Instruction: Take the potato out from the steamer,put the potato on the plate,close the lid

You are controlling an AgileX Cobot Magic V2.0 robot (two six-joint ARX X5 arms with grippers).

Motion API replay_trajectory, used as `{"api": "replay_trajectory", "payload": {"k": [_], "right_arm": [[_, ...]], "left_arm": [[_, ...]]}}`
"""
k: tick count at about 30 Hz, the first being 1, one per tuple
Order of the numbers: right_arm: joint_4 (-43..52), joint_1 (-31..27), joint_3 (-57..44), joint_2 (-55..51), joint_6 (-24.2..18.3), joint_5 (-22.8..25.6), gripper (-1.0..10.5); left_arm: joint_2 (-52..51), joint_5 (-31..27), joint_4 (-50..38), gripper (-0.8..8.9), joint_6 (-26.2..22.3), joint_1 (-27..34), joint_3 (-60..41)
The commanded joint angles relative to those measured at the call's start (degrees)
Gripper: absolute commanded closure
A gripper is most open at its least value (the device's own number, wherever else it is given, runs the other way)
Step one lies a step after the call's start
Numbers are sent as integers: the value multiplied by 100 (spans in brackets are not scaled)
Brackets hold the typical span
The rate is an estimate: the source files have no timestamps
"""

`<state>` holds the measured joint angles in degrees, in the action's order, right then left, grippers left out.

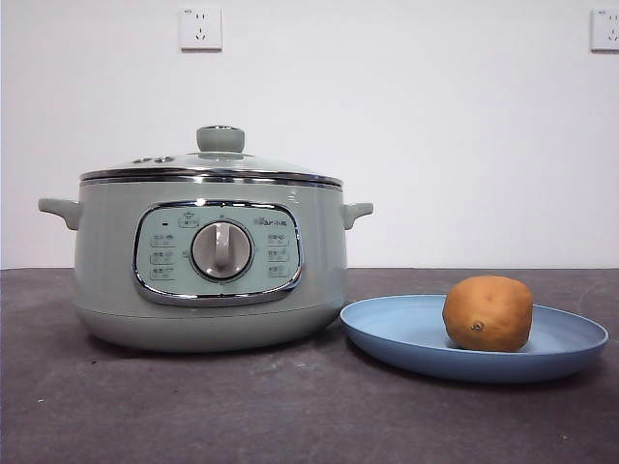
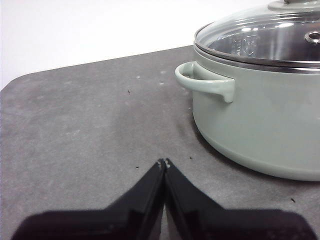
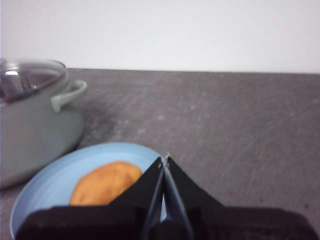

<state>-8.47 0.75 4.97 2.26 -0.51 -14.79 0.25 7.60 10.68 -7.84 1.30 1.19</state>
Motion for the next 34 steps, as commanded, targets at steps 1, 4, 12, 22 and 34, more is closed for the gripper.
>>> {"api": "replay_trajectory", "payload": {"k": [1,4,12,22,34], "right_arm": [[68,0,-273,-179,109,26,946],[52,4,-459,-221,164,20,946],[-96,4,-459,-221,332,22,946],[-77,4,-457,-221,407,17,946],[-77,4,-457,-221,407,17,946]], "left_arm": [[-13,-2,79,817,55,15,-52],[-13,-4,79,817,55,15,-52],[-13,-2,79,817,55,15,-52],[-13,-2,79,817,55,15,-52],[-13,-2,79,817,55,15,-52]]}}
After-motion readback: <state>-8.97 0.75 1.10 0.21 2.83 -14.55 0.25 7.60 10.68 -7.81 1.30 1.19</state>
